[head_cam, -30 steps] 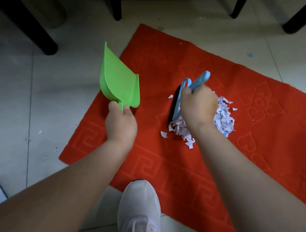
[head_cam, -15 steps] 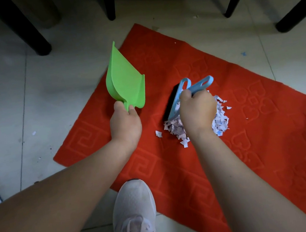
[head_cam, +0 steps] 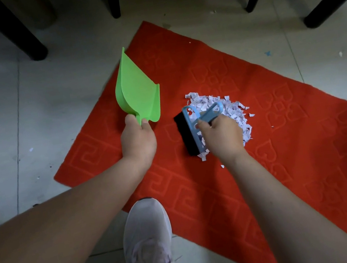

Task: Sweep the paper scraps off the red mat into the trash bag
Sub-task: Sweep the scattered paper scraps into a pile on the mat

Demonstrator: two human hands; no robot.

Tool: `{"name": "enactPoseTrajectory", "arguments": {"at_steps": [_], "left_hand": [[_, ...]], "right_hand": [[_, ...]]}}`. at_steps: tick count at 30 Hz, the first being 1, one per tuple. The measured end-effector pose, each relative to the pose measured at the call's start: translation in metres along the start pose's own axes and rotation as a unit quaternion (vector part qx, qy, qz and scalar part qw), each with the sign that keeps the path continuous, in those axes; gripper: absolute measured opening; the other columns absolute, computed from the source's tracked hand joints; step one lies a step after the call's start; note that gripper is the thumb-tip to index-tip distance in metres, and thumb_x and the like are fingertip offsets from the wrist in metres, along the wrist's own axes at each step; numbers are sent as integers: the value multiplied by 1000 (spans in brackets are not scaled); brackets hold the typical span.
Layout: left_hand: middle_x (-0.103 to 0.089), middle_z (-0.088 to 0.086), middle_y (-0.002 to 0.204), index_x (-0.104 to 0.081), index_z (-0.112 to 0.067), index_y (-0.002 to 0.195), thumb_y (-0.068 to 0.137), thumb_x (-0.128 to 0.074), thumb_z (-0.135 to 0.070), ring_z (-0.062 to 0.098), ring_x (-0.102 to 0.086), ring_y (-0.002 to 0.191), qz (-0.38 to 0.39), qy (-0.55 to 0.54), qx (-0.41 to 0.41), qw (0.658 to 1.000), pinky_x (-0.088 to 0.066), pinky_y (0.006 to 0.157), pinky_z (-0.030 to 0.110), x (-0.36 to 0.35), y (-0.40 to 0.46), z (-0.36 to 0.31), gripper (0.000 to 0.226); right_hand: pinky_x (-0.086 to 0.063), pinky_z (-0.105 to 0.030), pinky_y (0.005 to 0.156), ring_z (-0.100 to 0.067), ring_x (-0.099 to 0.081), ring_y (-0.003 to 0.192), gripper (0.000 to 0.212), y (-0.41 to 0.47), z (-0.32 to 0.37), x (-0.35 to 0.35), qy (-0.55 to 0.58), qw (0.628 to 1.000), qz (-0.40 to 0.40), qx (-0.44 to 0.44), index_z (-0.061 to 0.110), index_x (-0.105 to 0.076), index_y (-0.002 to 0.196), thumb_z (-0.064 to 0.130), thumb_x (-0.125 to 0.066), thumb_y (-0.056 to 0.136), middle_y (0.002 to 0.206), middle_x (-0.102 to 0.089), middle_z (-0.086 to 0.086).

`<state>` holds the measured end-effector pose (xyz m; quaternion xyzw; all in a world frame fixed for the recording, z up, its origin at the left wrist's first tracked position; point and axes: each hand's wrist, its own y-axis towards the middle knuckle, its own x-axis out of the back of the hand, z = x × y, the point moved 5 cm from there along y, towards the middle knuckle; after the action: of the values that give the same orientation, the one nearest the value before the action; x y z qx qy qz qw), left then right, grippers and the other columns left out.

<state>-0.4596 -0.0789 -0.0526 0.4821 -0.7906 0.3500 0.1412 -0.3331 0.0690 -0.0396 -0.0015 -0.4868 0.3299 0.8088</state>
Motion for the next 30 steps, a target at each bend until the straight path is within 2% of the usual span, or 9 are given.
{"name": "enactPoseTrajectory", "arguments": {"at_steps": [6, 8, 12, 14, 17, 21, 24, 27, 30], "left_hand": [[-64, 17, 93, -40, -12, 99, 101, -35, -24, 26, -57, 68, -3, -7, -1, 1000, -49, 64, 39, -5, 0, -4, 13], [-64, 17, 92, -41, -12, 100, 101, -34, -24, 25, -57, 67, -3, -6, -2, 1000, -49, 63, 38, -6, -1, -5, 14], [-64, 17, 92, -41, -12, 100, 101, -33, -24, 23, -56, 65, -2, 5, 0, 1000, -47, 59, 36, -8, -3, -4, 15], [-64, 17, 93, -40, -13, 100, 100, -33, -25, 26, -58, 68, -2, 9, 1, 1000, -49, 63, 38, -8, -3, -2, 14], [-64, 17, 94, -39, -13, 101, 100, -33, -25, 27, -58, 70, -3, 17, 5, 1000, -50, 65, 39, -9, -2, -2, 14], [-64, 16, 93, -40, -13, 100, 100, -34, -25, 29, -59, 70, 1, 18, -1, 1000, -53, 67, 43, -14, -2, -7, 14], [-64, 18, 93, -40, -12, 98, 99, -35, -25, 37, -62, 76, -3, 23, -8, 1000, -53, 73, 48, -17, -3, -10, 14], [-64, 18, 93, -40, -11, 99, 99, -35, -25, 38, -62, 77, -1, 24, -5, 1000, -53, 73, 48, -19, -5, -9, 15], [-64, 18, 94, -41, -10, 102, 99, -34, -26, 36, -62, 77, -3, 27, -1, 1000, -53, 74, 47, -19, -6, -8, 17]], "right_hand": [[-22, -27, 48, -12, -23, 37, 57, -3, -3, 19, 154, 988, -15, -15, 12, -35, 35, 23, -57, 87, 30, -27, 5], [-25, -28, 49, -15, -27, 39, 55, -5, -7, 11, 141, 990, 26, -18, 14, -34, 39, 25, -58, 87, 28, -29, 6], [-35, -31, 54, -25, -54, 60, 42, -2, -22, 9, 12, 997, 74, -10, 7, -60, 60, 35, -54, 91, 51, -55, 1], [-32, -30, 52, -28, -52, 64, 45, 5, -28, 22, -2, 999, 47, -12, 8, -53, 56, 35, -54, 92, 54, -52, -4], [-32, -31, 54, -26, -49, 58, 41, 17, -31, 36, 31, 999, 27, 7, -2, -61, 68, 33, -56, 89, 54, -51, -7], [-34, -35, 54, -19, -37, 49, 44, 9, -29, 34, 137, 986, 88, 28, -8, -64, 83, 35, -56, 85, 54, -45, -10], [-41, -34, 55, -14, -44, 46, 34, 0, -33, 22, 112, 984, 135, 21, 1, -68, 72, 28, -58, 89, 53, -58, -2], [-29, -28, 47, -12, -37, 41, 50, -1, -40, 17, 74, 991, 109, -14, 14, -44, 44, 27, -59, 90, 31, -43, 10], [-22, -29, 46, -18, -34, 45, 55, 0, -42, 28, 35, 998, 42, -29, 15, -33, 43, 28, -57, 91, 33, -36, 3]]}}
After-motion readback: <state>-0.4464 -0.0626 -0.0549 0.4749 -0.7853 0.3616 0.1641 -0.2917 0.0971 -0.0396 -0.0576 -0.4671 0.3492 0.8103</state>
